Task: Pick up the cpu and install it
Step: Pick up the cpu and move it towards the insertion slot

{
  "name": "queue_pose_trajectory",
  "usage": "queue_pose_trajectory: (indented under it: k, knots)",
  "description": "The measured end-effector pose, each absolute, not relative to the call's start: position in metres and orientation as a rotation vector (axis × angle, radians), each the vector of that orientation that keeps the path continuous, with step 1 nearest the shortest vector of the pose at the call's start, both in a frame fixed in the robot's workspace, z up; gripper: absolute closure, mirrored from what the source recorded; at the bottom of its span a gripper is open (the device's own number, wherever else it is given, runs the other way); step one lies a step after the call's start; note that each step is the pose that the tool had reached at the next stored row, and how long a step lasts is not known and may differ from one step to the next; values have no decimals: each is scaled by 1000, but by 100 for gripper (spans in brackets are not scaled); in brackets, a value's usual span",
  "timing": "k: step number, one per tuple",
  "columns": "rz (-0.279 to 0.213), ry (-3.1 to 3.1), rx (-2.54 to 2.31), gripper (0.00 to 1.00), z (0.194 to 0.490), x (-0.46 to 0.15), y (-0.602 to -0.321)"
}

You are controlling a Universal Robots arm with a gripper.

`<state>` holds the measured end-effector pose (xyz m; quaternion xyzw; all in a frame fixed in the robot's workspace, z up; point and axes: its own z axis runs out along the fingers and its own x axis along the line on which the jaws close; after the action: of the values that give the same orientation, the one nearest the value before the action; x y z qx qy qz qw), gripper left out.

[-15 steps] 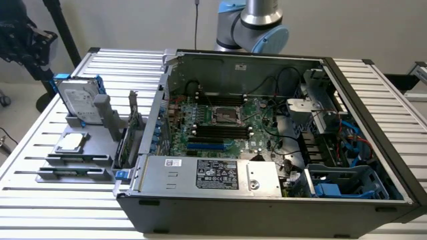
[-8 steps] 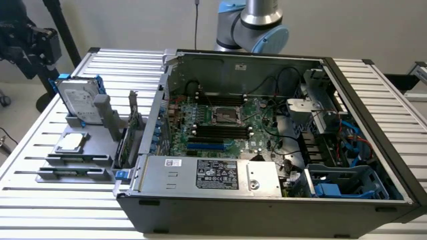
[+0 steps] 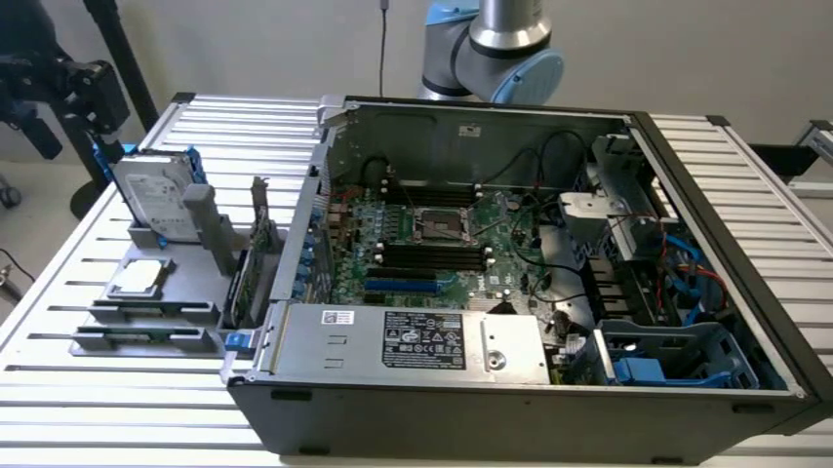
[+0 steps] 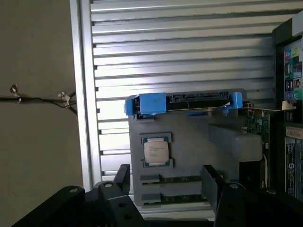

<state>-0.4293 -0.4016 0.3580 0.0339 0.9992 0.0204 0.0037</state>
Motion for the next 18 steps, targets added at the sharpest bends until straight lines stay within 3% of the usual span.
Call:
queue_pose_trajectory:
  k: [18]
  knots:
    - [64,3147,41,29,325,-429,-417]
